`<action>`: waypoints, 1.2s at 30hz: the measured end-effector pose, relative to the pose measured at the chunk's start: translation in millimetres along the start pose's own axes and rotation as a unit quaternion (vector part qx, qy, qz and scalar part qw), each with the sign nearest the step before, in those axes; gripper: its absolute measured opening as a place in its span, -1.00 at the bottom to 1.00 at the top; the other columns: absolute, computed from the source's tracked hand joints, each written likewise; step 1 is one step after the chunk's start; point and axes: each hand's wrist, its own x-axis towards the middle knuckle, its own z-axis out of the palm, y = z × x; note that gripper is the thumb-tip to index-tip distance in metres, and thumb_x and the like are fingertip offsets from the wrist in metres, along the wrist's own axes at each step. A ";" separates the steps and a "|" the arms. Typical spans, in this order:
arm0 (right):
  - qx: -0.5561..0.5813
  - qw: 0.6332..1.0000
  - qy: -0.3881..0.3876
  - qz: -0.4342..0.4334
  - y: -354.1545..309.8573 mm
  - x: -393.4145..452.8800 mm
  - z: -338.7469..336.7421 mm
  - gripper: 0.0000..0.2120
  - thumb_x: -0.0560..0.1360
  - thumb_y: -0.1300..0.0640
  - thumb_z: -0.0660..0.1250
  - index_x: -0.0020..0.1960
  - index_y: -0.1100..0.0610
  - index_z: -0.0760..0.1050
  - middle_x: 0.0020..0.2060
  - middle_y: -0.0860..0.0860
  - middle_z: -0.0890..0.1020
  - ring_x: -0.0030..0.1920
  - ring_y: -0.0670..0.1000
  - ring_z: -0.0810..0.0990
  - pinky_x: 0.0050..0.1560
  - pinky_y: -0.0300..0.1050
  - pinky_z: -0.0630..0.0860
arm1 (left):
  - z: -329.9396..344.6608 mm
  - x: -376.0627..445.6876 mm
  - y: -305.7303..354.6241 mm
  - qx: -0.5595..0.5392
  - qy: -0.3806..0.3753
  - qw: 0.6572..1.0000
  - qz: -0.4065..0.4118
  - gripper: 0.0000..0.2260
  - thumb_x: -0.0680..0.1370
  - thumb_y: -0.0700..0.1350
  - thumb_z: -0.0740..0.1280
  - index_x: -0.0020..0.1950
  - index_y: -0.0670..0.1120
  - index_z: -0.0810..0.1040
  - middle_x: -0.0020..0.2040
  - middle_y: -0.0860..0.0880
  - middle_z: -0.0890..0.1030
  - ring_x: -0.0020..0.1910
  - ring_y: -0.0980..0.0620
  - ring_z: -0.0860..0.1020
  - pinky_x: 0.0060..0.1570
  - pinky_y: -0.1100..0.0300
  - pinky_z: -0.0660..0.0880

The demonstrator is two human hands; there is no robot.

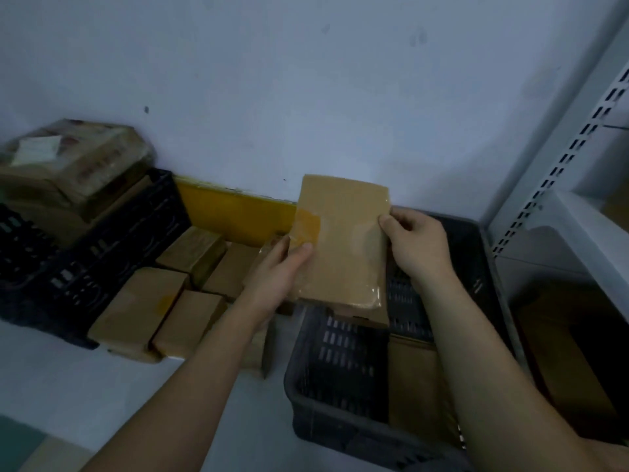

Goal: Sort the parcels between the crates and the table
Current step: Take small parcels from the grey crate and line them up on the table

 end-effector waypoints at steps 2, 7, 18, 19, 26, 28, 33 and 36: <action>0.041 0.998 -0.048 -0.012 -16.3 -7.0 23.2 -0.70 0.65 -0.04 0.40 0.33 0.01 0.69 0.15 -0.10 0.75 0.16 -0.07 0.71 0.23 0.06 0.68 | -26.6 4.5 4.6 -0.020 0.048 0.999 0.004 -0.75 0.62 0.24 0.41 0.29 0.32 0.62 0.26 0.19 0.71 0.27 0.05 0.67 0.36 -0.07 0.55; -0.040 0.991 -0.119 -0.042 -16.1 -17.5 71.0 -0.59 0.71 -0.06 0.36 0.52 0.01 0.55 0.28 -0.15 0.60 0.31 -0.13 0.54 0.33 -0.16 0.44 | -89.4 18.0 -8.8 -0.051 0.124 0.991 -0.008 -0.82 0.68 0.16 0.37 0.27 0.23 0.62 0.19 0.09 0.74 0.20 0.00 0.71 0.25 -0.04 0.62; -0.293 0.951 -0.050 -0.084 58.2 -29.6 115.9 -0.50 0.72 -0.08 0.33 0.55 0.18 0.49 0.49 0.11 0.56 0.54 0.12 0.41 0.60 0.00 0.28 | -144.4 101.9 -56.4 0.060 0.128 0.989 -0.048 -0.61 0.75 0.17 0.20 0.55 0.10 0.48 0.40 0.02 0.58 0.27 -0.06 0.57 0.29 -0.01 0.54; -0.302 0.948 -0.037 -0.091 62.1 -30.7 116.9 -0.52 0.73 -0.06 0.33 0.54 0.19 0.51 0.49 0.12 0.56 0.54 0.10 0.38 0.60 -0.06 0.22 | -143.8 113.1 -59.8 0.074 0.126 0.988 -0.055 -0.57 0.75 0.17 0.20 0.58 0.07 0.45 0.46 0.01 0.54 0.35 -0.11 0.54 0.37 -0.06 0.50; -0.319 0.947 0.031 -0.020 101.3 -34.5 108.0 -0.34 0.71 -0.28 0.10 0.64 0.10 0.41 0.62 0.07 0.42 0.64 0.11 0.28 0.69 0.13 0.18 | -135.3 173.3 -99.6 0.125 0.088 0.985 -0.077 -0.61 0.76 0.12 0.18 0.54 0.01 0.50 0.38 -0.02 0.60 0.32 -0.13 0.56 0.33 -0.08 0.52; -0.345 0.937 0.046 0.006 113.9 -32.0 105.0 -0.37 0.72 -0.24 0.15 0.65 0.12 0.40 0.62 0.10 0.41 0.64 0.15 0.28 0.68 0.14 0.19 | -134.9 185.2 -112.1 0.151 0.083 0.982 -0.080 -0.61 0.76 0.11 0.19 0.53 -0.01 0.51 0.36 -0.01 0.60 0.36 -0.16 0.55 0.27 -0.01 0.50; -0.421 0.903 0.010 0.087 159.2 -25.8 95.3 -0.37 0.71 -0.17 0.27 0.65 0.16 0.35 0.57 0.22 0.46 0.58 0.27 0.36 0.59 0.16 0.28 | -138.2 202.6 -133.7 0.244 0.084 0.964 -0.064 -0.61 0.76 0.11 0.17 0.52 -0.03 0.50 0.40 -0.14 0.60 0.32 -0.26 0.55 0.11 0.00 0.44; -0.444 0.883 -0.033 0.147 184.0 -25.1 89.0 -0.30 0.69 -0.23 0.29 0.67 0.15 0.28 0.53 0.23 0.48 0.52 0.28 0.42 0.53 0.12 0.32 | -134.5 209.3 -134.0 0.269 0.087 0.958 -0.053 -0.57 0.75 0.10 0.21 0.56 -0.07 0.43 0.44 -0.16 0.56 0.36 -0.29 0.52 0.15 -0.04 0.45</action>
